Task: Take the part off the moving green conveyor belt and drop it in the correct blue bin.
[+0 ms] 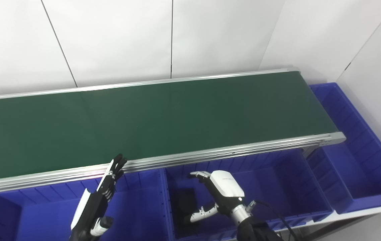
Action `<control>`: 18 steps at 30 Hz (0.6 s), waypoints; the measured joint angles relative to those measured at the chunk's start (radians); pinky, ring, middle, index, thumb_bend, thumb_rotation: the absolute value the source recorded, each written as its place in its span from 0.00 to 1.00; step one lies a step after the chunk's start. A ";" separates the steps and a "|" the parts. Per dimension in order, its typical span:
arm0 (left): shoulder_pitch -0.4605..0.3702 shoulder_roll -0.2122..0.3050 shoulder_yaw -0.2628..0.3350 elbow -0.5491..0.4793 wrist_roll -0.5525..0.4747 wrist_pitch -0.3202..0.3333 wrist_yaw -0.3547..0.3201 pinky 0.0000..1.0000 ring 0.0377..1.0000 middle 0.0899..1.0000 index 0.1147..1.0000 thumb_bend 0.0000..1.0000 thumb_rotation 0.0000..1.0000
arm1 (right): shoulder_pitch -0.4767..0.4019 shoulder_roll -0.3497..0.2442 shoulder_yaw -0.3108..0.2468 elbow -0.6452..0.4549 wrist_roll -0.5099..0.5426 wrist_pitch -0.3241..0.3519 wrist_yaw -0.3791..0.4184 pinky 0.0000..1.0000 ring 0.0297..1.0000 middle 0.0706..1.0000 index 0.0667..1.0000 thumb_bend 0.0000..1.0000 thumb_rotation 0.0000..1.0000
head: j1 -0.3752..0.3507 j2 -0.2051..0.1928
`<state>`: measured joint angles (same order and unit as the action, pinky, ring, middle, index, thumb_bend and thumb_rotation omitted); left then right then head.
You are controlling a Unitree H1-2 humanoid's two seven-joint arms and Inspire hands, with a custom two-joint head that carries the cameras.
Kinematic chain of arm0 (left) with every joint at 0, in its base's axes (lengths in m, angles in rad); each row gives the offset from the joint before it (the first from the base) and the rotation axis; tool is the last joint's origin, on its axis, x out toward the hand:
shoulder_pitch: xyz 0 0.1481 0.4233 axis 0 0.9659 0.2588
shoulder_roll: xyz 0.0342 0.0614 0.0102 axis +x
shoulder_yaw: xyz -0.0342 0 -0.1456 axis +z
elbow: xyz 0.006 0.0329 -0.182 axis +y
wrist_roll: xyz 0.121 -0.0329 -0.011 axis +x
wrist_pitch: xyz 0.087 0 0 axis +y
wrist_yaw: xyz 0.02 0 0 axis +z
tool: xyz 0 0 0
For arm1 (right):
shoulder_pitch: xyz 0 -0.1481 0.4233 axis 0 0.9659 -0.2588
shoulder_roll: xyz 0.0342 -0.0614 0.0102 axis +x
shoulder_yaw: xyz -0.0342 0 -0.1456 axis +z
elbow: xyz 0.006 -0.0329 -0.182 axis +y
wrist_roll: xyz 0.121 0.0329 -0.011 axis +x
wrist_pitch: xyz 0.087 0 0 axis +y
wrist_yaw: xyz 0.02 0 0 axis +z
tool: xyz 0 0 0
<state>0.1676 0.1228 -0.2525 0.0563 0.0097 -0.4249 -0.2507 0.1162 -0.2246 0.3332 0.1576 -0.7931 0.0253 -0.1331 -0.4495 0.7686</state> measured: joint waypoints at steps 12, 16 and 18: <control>0.001 -0.002 0.000 0.000 0.018 0.000 0.001 0.97 1.00 0.97 1.00 1.00 0.96 | 0.009 0.000 -0.009 -0.028 0.014 0.003 0.022 0.60 0.77 0.85 0.84 1.00 0.43 | 0.003 -0.003; 0.002 -0.003 -0.001 0.000 0.018 0.000 0.001 0.97 1.00 0.97 1.00 1.00 0.97 | 0.042 -0.002 -0.013 -0.118 0.029 0.018 0.066 0.61 0.76 0.85 0.85 1.00 0.47 | 0.011 -0.005; 0.004 -0.003 -0.001 0.000 0.018 0.000 0.001 0.98 1.00 0.97 1.00 1.00 0.96 | 0.060 -0.003 -0.016 -0.194 0.047 0.024 0.099 0.61 0.76 0.86 0.85 1.00 0.50 | 0.015 -0.002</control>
<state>0.1714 0.1193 -0.2535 0.0563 0.0281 -0.4250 -0.2494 0.1767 -0.2279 0.3168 -0.0360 -0.7460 0.0491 -0.0346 -0.4342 0.7670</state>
